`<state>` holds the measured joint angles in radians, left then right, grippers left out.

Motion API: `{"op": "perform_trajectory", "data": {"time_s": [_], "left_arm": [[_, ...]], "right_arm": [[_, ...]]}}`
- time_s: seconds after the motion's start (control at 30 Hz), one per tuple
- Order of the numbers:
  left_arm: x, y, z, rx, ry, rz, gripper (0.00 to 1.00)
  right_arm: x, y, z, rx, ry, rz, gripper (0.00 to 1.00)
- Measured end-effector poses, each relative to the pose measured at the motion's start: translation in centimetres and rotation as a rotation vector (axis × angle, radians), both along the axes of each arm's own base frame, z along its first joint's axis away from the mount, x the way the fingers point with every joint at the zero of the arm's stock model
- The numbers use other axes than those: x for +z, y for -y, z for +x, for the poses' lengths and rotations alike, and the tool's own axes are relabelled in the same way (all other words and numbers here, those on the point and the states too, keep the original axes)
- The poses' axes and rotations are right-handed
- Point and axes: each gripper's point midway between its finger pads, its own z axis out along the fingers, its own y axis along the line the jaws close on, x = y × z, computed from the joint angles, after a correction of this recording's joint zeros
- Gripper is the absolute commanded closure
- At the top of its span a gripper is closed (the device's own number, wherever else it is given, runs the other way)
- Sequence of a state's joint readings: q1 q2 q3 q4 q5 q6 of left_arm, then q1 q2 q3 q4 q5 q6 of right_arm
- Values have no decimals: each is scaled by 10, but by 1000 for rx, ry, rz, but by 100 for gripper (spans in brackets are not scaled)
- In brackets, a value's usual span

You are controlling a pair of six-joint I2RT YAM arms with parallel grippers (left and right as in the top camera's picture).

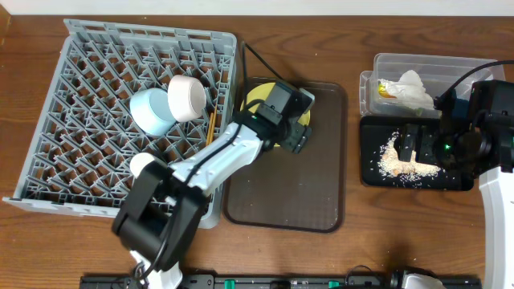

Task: Sort waste into correct bins and load items into the dishwasher
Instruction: 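Grasp the edge of the yellow plate with the left gripper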

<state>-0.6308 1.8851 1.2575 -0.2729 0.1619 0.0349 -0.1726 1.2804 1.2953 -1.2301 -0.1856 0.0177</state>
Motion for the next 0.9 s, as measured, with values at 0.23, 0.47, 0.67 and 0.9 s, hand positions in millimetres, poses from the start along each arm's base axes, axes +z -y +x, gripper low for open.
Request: {"op": "perform_trajectory", "data": {"time_s": [0.23, 0.47, 0.67, 0.9], "left_arm": [[-30, 3, -1, -30, -5, 64, 26], [-32, 8, -1, -21, 96, 179, 26], [-54, 11, -5, -17, 131, 275, 26], [-54, 4, 5, 25, 176, 334, 54]], "right_arm": [[0, 0, 0, 0, 0, 0, 1], [0, 0, 0, 0, 0, 0, 1], [0, 0, 0, 0, 0, 0, 1], [0, 0, 0, 0, 0, 0, 1]]}}
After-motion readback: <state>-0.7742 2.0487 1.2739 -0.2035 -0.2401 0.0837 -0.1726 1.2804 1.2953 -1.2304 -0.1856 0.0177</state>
